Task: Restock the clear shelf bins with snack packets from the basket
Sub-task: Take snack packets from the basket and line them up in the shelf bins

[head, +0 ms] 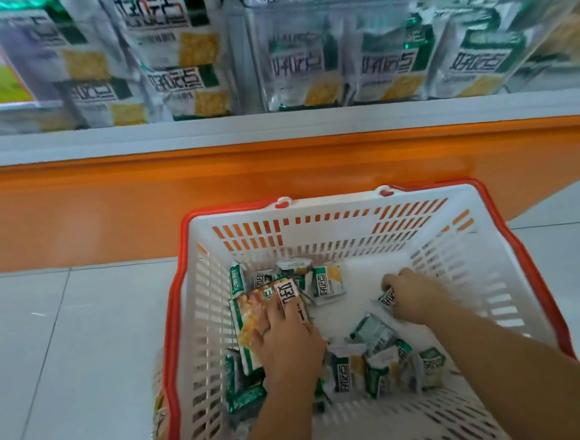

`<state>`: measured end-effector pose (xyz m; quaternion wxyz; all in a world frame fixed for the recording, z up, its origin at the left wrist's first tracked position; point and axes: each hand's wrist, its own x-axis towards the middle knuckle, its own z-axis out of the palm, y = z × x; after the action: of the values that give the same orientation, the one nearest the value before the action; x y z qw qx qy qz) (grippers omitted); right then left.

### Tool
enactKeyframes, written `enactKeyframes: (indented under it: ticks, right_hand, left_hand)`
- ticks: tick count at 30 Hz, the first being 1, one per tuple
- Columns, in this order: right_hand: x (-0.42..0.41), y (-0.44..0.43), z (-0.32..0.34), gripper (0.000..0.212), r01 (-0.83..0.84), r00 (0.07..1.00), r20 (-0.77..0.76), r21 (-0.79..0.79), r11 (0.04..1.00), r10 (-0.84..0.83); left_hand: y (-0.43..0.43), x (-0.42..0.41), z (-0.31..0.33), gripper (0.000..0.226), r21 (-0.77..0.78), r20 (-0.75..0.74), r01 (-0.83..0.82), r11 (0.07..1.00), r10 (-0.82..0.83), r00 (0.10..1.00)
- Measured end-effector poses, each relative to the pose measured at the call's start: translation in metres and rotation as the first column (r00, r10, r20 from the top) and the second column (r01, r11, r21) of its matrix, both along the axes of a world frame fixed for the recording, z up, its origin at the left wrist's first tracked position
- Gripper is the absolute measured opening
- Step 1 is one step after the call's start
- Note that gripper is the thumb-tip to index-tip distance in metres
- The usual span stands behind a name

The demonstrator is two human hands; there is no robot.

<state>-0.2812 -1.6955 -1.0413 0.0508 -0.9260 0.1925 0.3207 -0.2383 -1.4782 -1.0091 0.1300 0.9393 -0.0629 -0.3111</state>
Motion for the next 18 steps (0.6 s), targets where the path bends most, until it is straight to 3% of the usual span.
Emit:
enactKeyframes:
  ticks: [4, 7, 10, 13, 17, 18]
  right_hand:
    - [0.022, 0.01, 0.063, 0.036, 0.042, 0.983, 0.173, 0.152, 0.987, -0.069]
    - [0.026, 0.026, 0.115, 0.036, 0.008, 0.941, 0.329, 0.21, 0.978, -0.078]
    - [0.026, 0.044, 0.161, 0.032, -0.058, 0.88, 0.471, 0.237, 0.97, -0.063]
    - [0.025, 0.059, 0.207, 0.041, -0.087, 0.808, 0.583, 0.269, 0.959, -0.09]
    - [0.026, 0.076, 0.263, 0.042, -0.128, 0.67, 0.724, 0.334, 0.934, -0.166]
    - [0.027, 0.081, 0.276, 0.043, -0.14, 0.631, 0.754, 0.339, 0.93, -0.18]
  left_hand:
    - [0.001, 0.01, 0.032, 0.051, -0.029, -0.05, 0.04, 0.999, -0.042, 0.998]
    - [-0.001, 0.024, 0.068, 0.044, -0.162, -0.017, 0.011, 0.987, -0.014, 1.0]
    - [-0.004, 0.037, 0.12, 0.042, -0.406, -0.054, -0.093, 0.909, 0.077, 0.996]
    - [-0.004, 0.043, 0.179, 0.04, -0.554, -0.065, -0.047, 0.831, 0.013, 0.998]
    - [0.002, 0.044, 0.245, 0.004, -0.68, -0.033, 0.061, 0.73, -0.114, 0.993]
    - [0.003, 0.047, 0.256, 0.003, -0.7, 0.005, 0.078, 0.71, -0.105, 0.994]
